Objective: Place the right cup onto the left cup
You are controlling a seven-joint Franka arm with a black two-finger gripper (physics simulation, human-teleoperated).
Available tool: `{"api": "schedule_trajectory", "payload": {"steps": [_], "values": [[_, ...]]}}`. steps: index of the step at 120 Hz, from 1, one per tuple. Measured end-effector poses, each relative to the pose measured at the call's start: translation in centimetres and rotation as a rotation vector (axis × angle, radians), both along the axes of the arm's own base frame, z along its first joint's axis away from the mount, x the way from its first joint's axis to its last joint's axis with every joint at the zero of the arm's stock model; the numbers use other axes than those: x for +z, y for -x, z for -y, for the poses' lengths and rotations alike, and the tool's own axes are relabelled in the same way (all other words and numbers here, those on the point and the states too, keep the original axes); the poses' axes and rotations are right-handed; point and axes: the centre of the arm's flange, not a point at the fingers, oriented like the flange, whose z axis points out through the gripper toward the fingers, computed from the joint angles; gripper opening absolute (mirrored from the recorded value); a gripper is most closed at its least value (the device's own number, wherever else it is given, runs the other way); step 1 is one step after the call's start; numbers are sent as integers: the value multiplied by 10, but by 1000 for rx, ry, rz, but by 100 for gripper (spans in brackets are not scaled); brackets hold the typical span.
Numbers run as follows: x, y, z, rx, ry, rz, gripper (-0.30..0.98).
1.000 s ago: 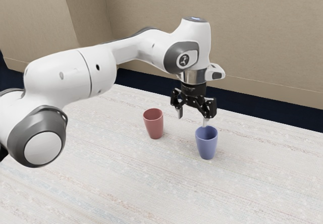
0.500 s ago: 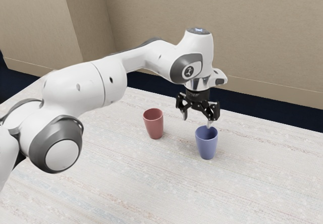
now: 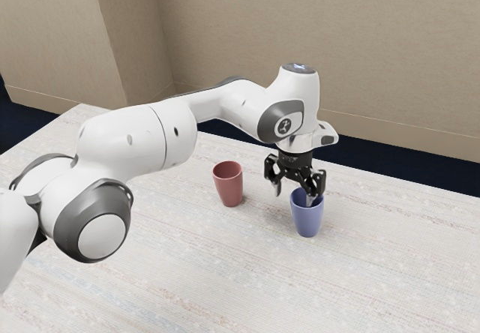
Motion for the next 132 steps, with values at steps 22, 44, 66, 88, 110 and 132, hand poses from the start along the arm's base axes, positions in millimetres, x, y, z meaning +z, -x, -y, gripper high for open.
{"api": "schedule_trajectory", "payload": {"steps": [22,44,66,88,110,132], "values": [[-1,1,3,-2,0,1,26],[-1,3,8,-4,0,2,6],[-1,3,9,2,5,0,-5],[5,6,11,2,3,3,-8],[50,10,9,3,8,47,-9],[108,11,-18,39,-6,101,-9]]}}
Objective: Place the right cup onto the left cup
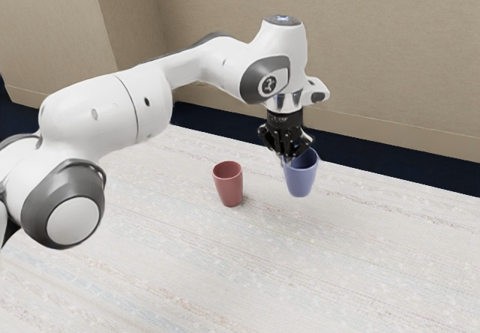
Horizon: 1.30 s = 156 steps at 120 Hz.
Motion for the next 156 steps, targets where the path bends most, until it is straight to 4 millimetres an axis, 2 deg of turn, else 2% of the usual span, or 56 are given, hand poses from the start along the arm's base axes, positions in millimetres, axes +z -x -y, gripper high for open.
{"api": "schedule_trajectory", "payload": {"steps": [17,28,61,75,86,100,125,156], "values": [[52,8,-31,40,-10,38,-10],[68,4,-65,85,-15,44,-10],[71,-10,-172,193,-36,27,-10],[69,-12,-202,214,-40,19,-10],[55,-11,-213,215,-42,-12,-10],[38,-5,-215,205,-43,-52,-10],[33,3,-208,177,-36,-57,-10],[23,-4,-202,156,-29,-36,-10]]}}
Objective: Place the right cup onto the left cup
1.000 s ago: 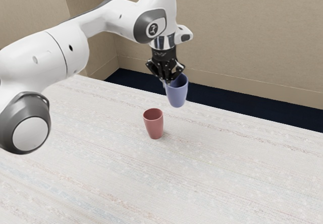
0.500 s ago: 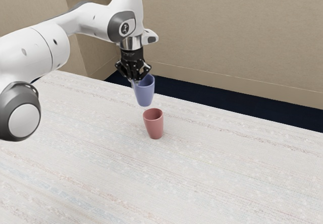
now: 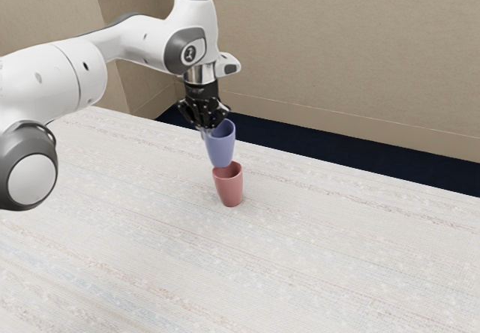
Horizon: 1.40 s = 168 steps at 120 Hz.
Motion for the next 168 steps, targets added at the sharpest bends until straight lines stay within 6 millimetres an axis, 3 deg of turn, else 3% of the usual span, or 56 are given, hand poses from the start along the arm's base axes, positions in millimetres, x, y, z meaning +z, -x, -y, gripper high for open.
{"api": "schedule_trajectory", "payload": {"steps": [66,83,98,107,128,148,168], "values": [[-40,-11,7,-24,3,-8,-9],[-49,-10,11,-30,9,-16,22],[-43,-10,11,-33,9,-1,42],[-27,-10,9,-33,9,25,50],[47,12,12,-44,22,89,61],[111,72,12,-56,13,48,65],[135,122,0,-77,4,-12,67]]}}
